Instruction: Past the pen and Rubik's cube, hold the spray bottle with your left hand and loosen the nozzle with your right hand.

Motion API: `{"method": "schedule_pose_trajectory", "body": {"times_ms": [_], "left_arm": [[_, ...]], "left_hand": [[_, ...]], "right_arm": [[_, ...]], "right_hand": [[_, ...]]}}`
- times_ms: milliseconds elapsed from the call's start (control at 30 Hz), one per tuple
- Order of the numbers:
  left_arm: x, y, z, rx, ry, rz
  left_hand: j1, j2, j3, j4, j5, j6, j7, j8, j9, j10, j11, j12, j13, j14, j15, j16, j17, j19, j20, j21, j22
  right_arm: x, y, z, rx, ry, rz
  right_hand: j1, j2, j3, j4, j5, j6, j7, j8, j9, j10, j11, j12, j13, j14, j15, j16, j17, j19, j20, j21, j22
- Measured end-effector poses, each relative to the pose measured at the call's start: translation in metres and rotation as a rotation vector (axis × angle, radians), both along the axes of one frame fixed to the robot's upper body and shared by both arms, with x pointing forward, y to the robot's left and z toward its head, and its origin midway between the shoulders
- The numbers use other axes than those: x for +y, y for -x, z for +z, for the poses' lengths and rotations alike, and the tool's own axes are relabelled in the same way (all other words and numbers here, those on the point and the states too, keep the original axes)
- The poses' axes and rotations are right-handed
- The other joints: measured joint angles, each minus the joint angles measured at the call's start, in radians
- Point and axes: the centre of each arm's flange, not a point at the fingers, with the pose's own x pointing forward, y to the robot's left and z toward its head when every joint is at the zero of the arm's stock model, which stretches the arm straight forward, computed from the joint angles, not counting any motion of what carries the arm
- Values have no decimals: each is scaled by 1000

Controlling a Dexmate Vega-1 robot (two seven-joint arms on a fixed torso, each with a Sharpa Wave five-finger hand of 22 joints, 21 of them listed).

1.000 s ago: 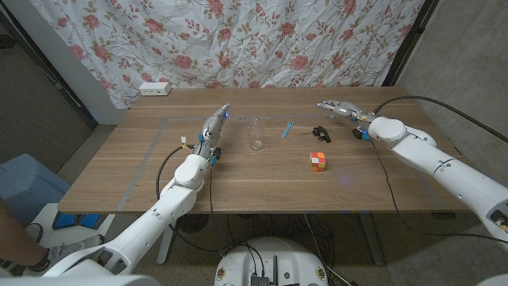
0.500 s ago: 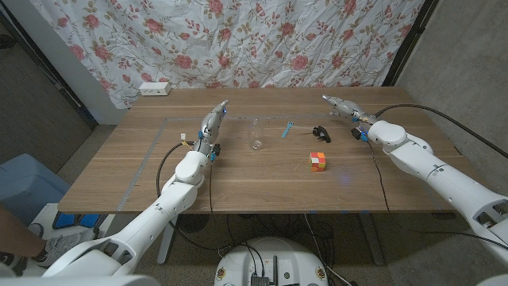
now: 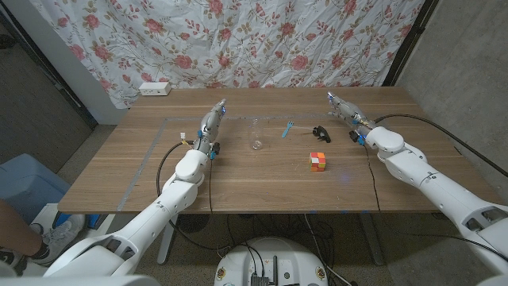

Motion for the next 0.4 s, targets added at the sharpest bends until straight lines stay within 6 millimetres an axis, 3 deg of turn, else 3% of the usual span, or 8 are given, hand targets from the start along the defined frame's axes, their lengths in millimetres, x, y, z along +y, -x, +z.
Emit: {"method": "schedule_pose_trajectory", "body": {"times_ms": [100, 400], "left_arm": [[1, 0, -1, 4, 4, 1], [4, 3, -8, 11, 22, 7]], "left_hand": [[-7, -7, 6, 2, 0, -14, 0, 0, 0, -8, 3, 0, 0, -7, -4, 0, 0, -3, -3, 0, 0], [-15, -7, 9, 5, 0, -18, -4, 0, 0, -12, -1, 0, 0, -7, -4, 0, 0, -5, -5, 0, 0]], "right_arm": [[0, 1, -2, -7, -25, 5], [-1, 2, -12, -33, -135, 31]], "right_hand": [[-23, 1, -4, 4, -4, 0, 0, 0, 0, 19, -10, 0, 0, 9, -19, 0, -5, -1, -6, 0, 0], [-30, 9, -8, 16, -4, 19, -3, 0, 0, 34, -12, 0, -5, 22, -24, 8, -13, -2, -16, 0, -5]]}}
